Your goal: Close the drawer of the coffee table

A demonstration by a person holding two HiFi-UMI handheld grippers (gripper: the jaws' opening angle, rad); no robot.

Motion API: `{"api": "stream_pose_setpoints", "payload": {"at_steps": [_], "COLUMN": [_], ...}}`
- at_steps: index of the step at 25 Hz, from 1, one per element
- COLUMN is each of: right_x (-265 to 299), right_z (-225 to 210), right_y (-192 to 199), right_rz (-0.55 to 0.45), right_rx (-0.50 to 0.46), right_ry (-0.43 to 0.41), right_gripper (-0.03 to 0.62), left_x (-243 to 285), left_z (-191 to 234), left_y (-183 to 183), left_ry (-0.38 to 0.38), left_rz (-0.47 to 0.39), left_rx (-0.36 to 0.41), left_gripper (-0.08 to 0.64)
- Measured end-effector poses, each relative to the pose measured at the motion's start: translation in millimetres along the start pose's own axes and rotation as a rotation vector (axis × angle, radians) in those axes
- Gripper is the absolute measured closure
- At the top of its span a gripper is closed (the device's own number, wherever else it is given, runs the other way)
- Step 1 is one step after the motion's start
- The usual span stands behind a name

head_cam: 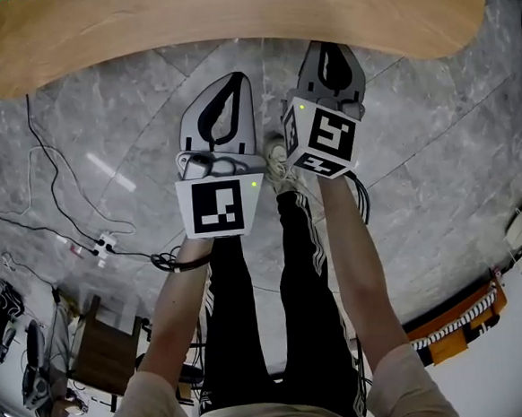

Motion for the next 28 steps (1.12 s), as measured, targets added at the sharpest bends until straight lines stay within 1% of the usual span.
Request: {"api": "stream_pose_setpoints", "payload": {"at_steps": [3,9,11,14,16,18,20,22,24,28], "right_x": [5.9,10.7,11.2,13.4,13.4,15.2,16.7,13.6,5.0,-24.3], "right_z": [-2.1,-2.3,-1.1,-2.1,-0.7,4.6,10.3,11.9,10.6,6.0], "right_y": [-1.8,-5.2,-4.0,-5.6,-3.1,3.1,4.3,2.3,1.1,-4.6], "right_rz": [-0.028,-0.072,-0.076,-0.069,-0.036,0.035,0.080,0.099,0.118,0.176], "right_rx": [0.027,0.023,0.032,0.022,0.013,-0.001,0.012,0.031,0.035,0.014], "right_ry": [-0.005,-0.021,-0.033,-0.041,-0.044,-0.076,-0.117,-0.133,-0.130,-0.098], "right_gripper": [0.581,0.581,0.581,0.581,0.581,0.583,0.583,0.584,0.584,0.584], "left_x": [3.0,2.2,2.5,4.2,2.0,-0.3,-2.4,-5.8,-10.6,-21.9], "left_z": [1.7,4.2,4.2,2.7,1.9,1.1,0.2,-1.3,-2.6,-2.4], "left_y": [-0.2,1.1,3.2,0.2,-1.4,-1.5,-4.8,-11.7,-19.5,-40.8], "left_ry": [0.007,0.008,0.007,0.004,0.000,-0.003,-0.003,0.003,0.003,-0.013], "left_rz": [-0.004,-0.020,-0.014,-0.021,-0.024,-0.019,-0.021,-0.029,-0.038,-0.060], "left_rx": [0.004,-0.018,-0.019,-0.026,-0.037,-0.041,-0.045,-0.041,-0.041,-0.049], "left_gripper": [0.554,0.554,0.554,0.554,0.554,0.554,0.554,0.554,0.554,0.554]}}
Point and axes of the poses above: the fingertips, and each gripper's own axes: x forward along the fingers, z to its left, y out of its underside, the point moved 1 cm from there along -x, backward along the fingers, and after that the axes turned 4 degrees about -x, right-handed, at the moved point
